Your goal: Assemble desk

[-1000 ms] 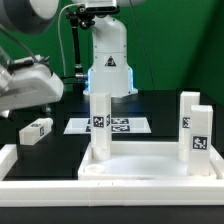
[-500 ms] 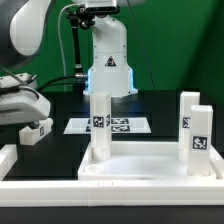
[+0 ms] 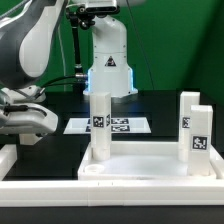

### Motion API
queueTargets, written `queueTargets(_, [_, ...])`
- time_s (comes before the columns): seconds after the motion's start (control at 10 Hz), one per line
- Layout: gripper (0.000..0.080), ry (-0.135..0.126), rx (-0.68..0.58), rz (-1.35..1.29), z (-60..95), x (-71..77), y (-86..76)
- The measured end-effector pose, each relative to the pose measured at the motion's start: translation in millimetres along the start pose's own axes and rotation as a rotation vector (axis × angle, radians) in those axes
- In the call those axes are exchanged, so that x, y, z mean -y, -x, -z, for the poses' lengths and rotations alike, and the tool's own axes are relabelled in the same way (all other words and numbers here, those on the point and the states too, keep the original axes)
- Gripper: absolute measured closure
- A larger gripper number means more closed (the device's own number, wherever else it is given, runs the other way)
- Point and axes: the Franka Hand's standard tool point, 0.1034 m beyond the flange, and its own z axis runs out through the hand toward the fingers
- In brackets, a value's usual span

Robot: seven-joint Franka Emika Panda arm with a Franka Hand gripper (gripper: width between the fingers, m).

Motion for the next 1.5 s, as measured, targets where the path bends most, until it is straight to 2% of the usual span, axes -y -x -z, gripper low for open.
queueTargets(0.1, [0.0373,0.0,-0.001,0.0,0.0,-0.1,-0.2])
queueTargets(0.2, [0.0373,0.001,-0.001,0.0,0.0,-0.2,-0.4])
queueTargets(0.3, [0.0511,0.001,-0.001,0.0,0.0,-0.3,-0.4])
queueTargets(0.8, [0.0511,0.004,0.002,0.003,3.1,0.9,1.5])
queueTargets(1.0, [0.051,0.014,-0.066,0.047,56.5,22.6,26.2])
queueTargets(1.2, [0.0509,0.011,-0.142,0.068,93.7,40.2,49.2])
queueTargets(1.3, [0.0509,-0.001,-0.154,0.055,93.1,42.0,56.0])
queueTargets(1.4, [0.0509,0.005,-0.181,0.051,90.9,38.4,50.1])
queueTargets(1.5, [0.0509,0.029,-0.262,0.054,95.7,38.8,39.3])
